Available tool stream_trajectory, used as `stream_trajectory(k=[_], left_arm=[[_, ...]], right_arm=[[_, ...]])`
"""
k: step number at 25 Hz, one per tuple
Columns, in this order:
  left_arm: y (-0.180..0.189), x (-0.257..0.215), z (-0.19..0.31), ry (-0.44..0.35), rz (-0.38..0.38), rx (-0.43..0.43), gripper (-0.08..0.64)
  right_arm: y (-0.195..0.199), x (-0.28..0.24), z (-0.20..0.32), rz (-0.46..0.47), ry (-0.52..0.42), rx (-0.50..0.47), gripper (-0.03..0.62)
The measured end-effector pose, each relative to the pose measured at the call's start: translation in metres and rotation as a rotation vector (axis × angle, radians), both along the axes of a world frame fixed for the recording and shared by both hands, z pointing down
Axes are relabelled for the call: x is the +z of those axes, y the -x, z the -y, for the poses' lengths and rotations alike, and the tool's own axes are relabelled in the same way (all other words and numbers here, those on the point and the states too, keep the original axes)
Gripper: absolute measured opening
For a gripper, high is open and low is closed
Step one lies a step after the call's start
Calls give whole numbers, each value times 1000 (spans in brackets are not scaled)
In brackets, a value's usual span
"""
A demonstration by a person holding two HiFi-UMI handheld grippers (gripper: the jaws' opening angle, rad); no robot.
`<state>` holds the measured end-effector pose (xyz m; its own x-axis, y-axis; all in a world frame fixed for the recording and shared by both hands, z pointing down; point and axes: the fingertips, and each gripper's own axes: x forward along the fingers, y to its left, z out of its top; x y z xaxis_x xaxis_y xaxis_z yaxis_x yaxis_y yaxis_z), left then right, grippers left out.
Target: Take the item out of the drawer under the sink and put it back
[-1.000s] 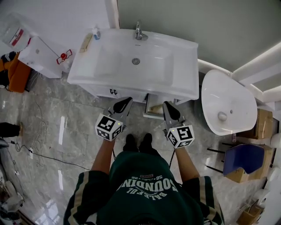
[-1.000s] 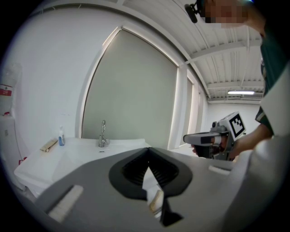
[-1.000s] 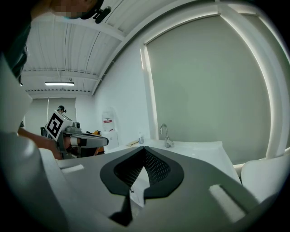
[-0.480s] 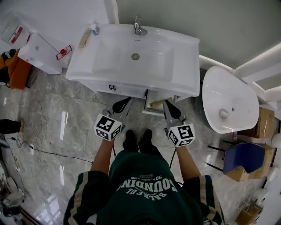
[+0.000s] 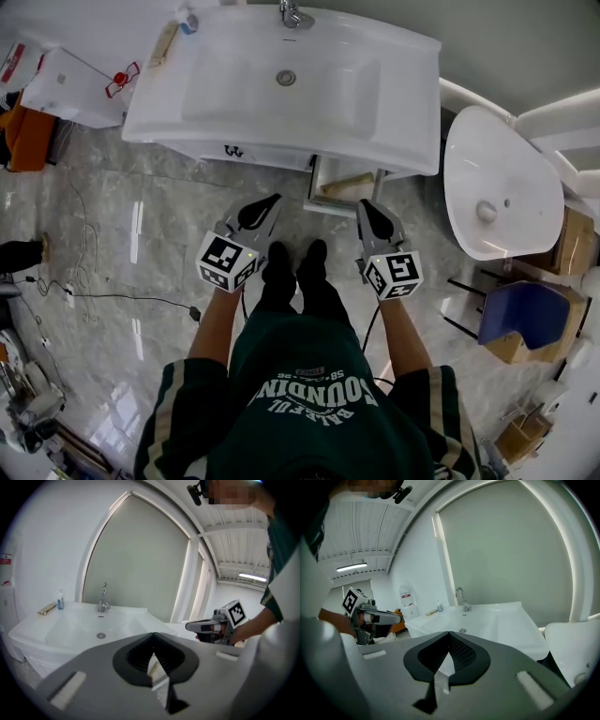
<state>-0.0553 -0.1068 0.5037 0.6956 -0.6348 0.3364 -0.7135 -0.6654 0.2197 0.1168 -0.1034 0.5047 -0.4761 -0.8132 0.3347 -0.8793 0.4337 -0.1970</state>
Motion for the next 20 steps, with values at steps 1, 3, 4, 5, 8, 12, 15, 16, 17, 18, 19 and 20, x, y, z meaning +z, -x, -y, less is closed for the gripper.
stream_trajectory(k=[1, 3, 4, 5, 8, 12, 15, 16, 17, 18, 19, 20], left_arm=[[-1, 7, -2, 11, 1, 1, 49], [-3, 20, -5, 33, 3, 3, 49], [-4, 25, -6, 43, 4, 4, 49], [-5, 30, -7, 52, 4, 5, 49], [-7, 42, -10, 76, 9, 8, 49], [-7, 57, -8, 100, 14, 5, 49], [-6, 70, -6, 116, 20, 2, 49], [-5, 74, -5, 120, 22, 0, 49], [-4, 78, -4, 125, 24, -4, 49], [-2, 81, -4, 131, 25, -9, 49], [-1, 85, -3, 137, 26, -13, 49], [0, 88, -3, 143, 26, -16, 49]], right_arm=[[-2, 8, 0, 4, 12, 9, 2], [-6, 23, -1, 7, 36, 17, 2], [-6, 31, -1, 2, 47, 11, 2], [-6, 39, -1, -7, 58, -4, 2], [-5, 63, 0, -48, 97, -63, 3], [-10, 100, 7, -90, 161, -122, 43], [-10, 128, 12, -139, 190, -180, 70], [-10, 139, 14, -162, 200, -205, 79], [-9, 150, 15, -184, 211, -230, 88], [-8, 161, 16, -202, 224, -254, 98], [-8, 171, 17, -219, 237, -276, 109], [-8, 181, 18, -239, 249, -297, 118]])
